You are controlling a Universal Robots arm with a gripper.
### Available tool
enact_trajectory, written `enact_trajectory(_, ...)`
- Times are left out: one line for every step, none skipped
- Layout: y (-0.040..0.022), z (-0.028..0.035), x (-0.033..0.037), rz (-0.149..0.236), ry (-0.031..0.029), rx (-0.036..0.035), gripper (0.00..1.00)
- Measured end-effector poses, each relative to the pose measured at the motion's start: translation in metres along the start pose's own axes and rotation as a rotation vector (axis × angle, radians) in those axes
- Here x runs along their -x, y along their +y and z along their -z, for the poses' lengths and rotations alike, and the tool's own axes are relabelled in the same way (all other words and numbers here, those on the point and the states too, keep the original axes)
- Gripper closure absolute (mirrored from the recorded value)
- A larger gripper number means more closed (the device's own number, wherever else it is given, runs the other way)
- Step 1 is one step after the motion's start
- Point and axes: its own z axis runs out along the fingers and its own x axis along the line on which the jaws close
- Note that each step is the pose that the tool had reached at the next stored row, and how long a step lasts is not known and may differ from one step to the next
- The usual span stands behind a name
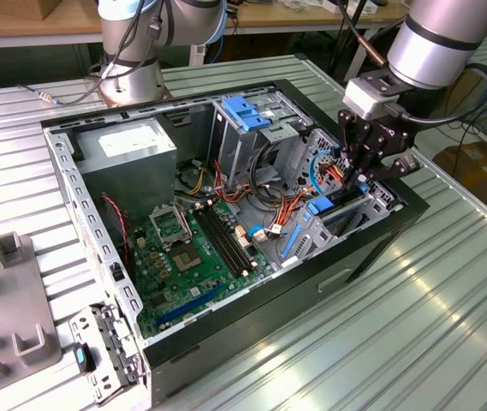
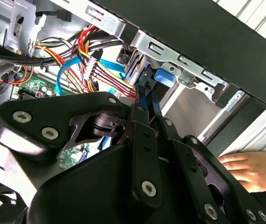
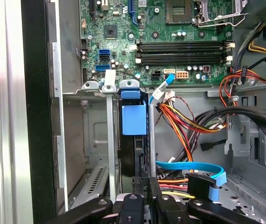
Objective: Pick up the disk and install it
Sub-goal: 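Insert the first disk wire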
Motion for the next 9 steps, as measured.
enact_trajectory(0.0002, 0.0000, 0.0000, 0.000, -0.0001, 0.0000, 0.83)
enact_trajectory(0.0002, 0.0000, 0.0000, 0.000, 0.0000, 0.0000, 0.83)
enact_trajectory(0.0002, 0.0000, 0.0000, -0.001, 0.0001, 0.0000, 0.83)
enact_trajectory(0.0003, 0.0000, 0.0000, -0.002, 0.0001, 0.0000, 0.83)
enact_trajectory(0.0003, 0.0000, 0.0000, -0.003, 0.0001, 0.0000, 0.83)
enact_trajectory(0.0003, -0.0001, 0.0000, -0.003, 0.0002, 0.0000, 0.83)
enact_trajectory(0.0002, -0.0001, 0.0000, -0.004, 0.0003, 0.0000, 0.83)
enact_trajectory(0.0002, -0.0002, 0.0000, -0.004, 0.0002, 0.0000, 0.83)
enact_trajectory(0.0000, -0.0004, 0.0000, -0.004, -0.0001, 0.0000, 0.83)
